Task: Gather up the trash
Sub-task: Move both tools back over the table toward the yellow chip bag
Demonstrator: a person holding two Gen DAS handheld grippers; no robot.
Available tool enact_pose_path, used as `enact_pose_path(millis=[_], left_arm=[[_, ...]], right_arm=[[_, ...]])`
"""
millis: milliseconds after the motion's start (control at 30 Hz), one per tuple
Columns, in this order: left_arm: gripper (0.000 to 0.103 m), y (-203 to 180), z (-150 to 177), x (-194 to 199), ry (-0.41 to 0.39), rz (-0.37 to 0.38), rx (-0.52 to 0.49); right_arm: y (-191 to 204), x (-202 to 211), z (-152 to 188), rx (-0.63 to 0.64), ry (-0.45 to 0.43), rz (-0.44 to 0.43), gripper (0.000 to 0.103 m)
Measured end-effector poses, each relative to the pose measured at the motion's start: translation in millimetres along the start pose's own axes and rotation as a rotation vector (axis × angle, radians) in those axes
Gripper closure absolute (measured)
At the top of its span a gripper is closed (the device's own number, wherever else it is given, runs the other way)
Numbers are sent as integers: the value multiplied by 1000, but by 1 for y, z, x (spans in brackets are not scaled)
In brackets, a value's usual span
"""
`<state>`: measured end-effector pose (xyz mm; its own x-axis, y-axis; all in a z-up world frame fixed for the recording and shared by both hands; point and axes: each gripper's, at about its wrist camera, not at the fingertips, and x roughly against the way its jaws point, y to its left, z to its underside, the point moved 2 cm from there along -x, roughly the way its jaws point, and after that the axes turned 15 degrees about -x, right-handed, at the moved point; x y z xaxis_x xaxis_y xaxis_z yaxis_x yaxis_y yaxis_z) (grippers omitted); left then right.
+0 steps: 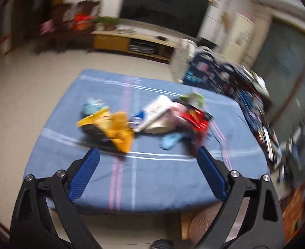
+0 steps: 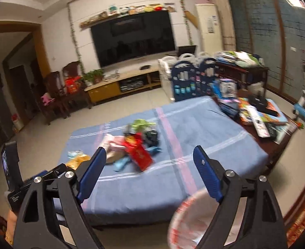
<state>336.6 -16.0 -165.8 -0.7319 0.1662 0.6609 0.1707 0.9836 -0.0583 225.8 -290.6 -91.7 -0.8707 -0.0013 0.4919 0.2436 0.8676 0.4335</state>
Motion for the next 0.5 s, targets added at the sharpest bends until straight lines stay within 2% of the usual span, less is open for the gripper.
enact_pose_path(millis=[100,267,367,500], left_arm=[[9,30,-5,8,-13,-99,33],[9,37,-6,12,-2,-232,-103],[9,31,-10,9,20,-256,-186],[9,25,-5,13,31,-232,-204]], right_arm=[[45,-32,14,62,23,-33,19],[68,-67,50,117,3,-21,19],[60,-88,62,109,115,-15,19],[53,-91,57,93,99,-11,19]])
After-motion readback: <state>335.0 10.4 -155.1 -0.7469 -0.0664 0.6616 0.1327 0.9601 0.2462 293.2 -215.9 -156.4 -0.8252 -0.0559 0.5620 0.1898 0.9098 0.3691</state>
